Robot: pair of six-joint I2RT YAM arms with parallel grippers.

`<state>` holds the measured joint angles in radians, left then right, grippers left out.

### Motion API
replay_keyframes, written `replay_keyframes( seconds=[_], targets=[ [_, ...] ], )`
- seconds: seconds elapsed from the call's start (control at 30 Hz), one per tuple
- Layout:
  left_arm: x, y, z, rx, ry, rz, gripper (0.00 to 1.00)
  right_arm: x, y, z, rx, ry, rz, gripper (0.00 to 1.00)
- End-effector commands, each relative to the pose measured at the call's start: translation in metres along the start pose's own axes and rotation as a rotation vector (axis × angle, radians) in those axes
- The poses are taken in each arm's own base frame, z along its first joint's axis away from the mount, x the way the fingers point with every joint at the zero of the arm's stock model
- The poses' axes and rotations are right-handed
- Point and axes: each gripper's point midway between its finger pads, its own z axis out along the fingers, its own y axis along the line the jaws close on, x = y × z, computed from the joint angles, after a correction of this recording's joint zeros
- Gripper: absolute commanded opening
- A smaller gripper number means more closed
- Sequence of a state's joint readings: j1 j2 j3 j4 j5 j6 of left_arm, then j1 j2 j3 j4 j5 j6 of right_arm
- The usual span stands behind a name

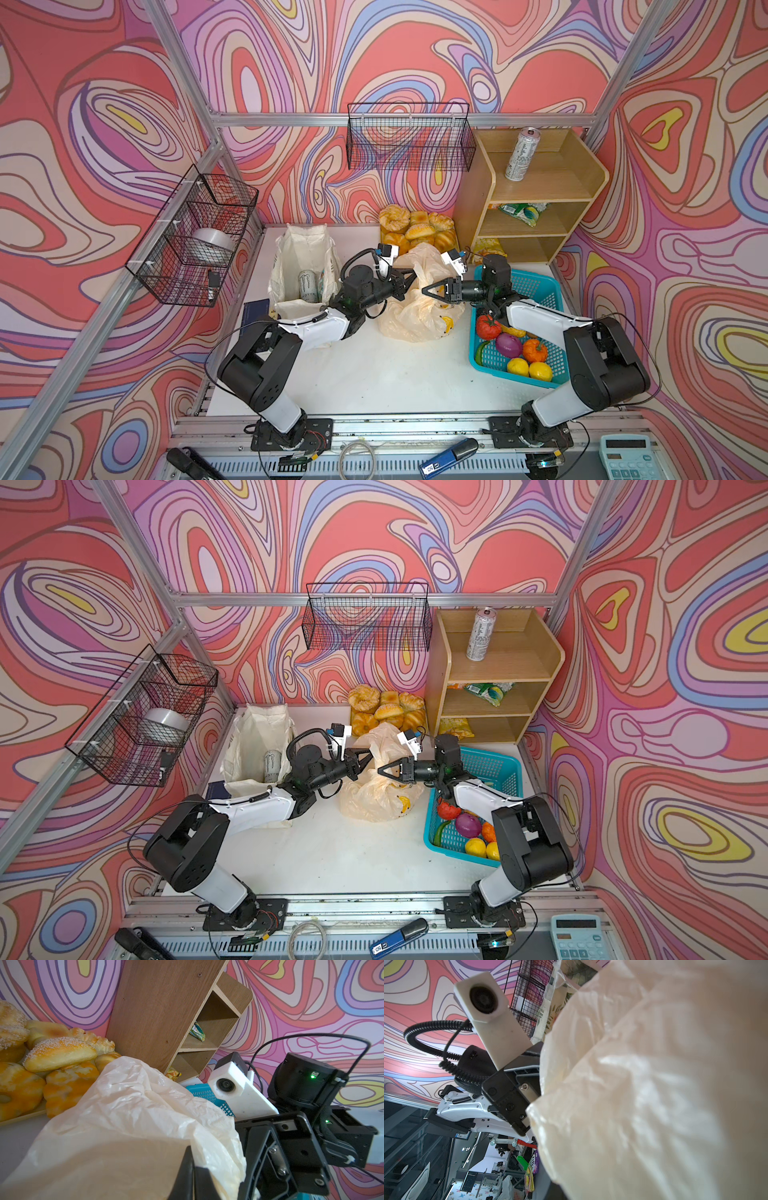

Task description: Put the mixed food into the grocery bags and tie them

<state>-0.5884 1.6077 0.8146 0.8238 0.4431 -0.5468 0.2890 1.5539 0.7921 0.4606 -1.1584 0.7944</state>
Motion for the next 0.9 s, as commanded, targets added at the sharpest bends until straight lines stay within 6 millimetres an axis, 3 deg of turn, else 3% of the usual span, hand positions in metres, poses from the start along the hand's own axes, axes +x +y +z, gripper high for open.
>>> replay_keyframes(
  seconds=[0.0, 0.13, 0.23, 0.33, 0.5, 0.57, 0.73, 0.87],
  targets=[
    [-0.015, 0.0, -0.011, -0.029, -0.041, 0.013, 0.32, -0.002, -0.002, 0.002, 0.0, -0.02, 0.01, 0.0],
    [0.01, 0.014, -0.03, -0.09, -0.016, -0.022, 0.4, -0.01, 0.0, 0.003, -0.018, -0.051, 0.009, 0.0],
    [0.022, 0.01, -0.03, -0.057, 0.026, -0.062, 0.4, -0.013, -0.003, 0.004, -0.023, -0.072, 0.023, 0.0],
    [0.039, -0.005, -0.019, 0.039, 0.081, -0.119, 0.28, -0.02, -0.007, 0.004, -0.028, -0.121, 0.04, 0.0],
    [0.078, -0.05, 0.001, 0.251, 0.188, -0.149, 0.16, -0.03, -0.012, 0.004, -0.077, -0.198, 0.081, 0.0],
    [0.088, -0.06, 0.007, 0.301, 0.209, -0.172, 0.12, -0.033, -0.013, 0.005, -0.092, -0.213, 0.093, 0.0],
    [0.097, -0.06, 0.012, 0.325, 0.202, -0.21, 0.09, -0.035, -0.016, 0.005, -0.089, -0.22, 0.099, 0.0],
    [0.094, -0.049, 0.011, 0.258, 0.18, -0.185, 0.16, -0.029, -0.018, 0.006, -0.065, -0.188, 0.093, 0.0]
  ],
)
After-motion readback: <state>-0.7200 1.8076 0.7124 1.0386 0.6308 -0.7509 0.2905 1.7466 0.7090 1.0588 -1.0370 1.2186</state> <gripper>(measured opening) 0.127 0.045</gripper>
